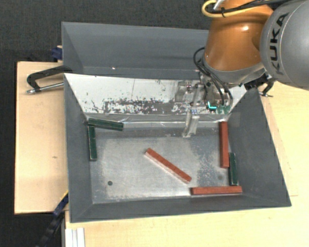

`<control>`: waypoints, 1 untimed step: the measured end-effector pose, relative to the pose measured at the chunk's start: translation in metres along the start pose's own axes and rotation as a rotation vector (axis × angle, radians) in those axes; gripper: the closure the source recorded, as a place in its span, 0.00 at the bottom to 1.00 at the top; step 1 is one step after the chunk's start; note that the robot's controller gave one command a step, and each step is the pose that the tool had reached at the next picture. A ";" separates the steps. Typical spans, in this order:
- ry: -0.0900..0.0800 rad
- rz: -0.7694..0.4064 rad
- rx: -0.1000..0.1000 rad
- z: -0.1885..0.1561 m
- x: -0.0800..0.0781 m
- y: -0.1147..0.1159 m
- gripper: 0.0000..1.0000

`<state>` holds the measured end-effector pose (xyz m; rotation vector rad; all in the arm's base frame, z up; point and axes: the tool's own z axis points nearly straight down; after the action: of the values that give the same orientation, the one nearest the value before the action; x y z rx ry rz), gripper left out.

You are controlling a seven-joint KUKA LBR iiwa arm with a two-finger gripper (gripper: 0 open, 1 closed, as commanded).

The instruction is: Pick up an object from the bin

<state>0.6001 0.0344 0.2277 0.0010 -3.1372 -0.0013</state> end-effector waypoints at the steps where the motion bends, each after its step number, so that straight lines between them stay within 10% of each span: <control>1: -0.008 0.001 -0.001 -0.004 -0.002 0.000 1.00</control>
Offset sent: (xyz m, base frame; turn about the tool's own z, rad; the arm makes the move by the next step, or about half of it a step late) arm 0.0000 0.0000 0.0000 0.0000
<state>0.6016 0.0343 0.2322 -0.0005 -3.1455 -0.0024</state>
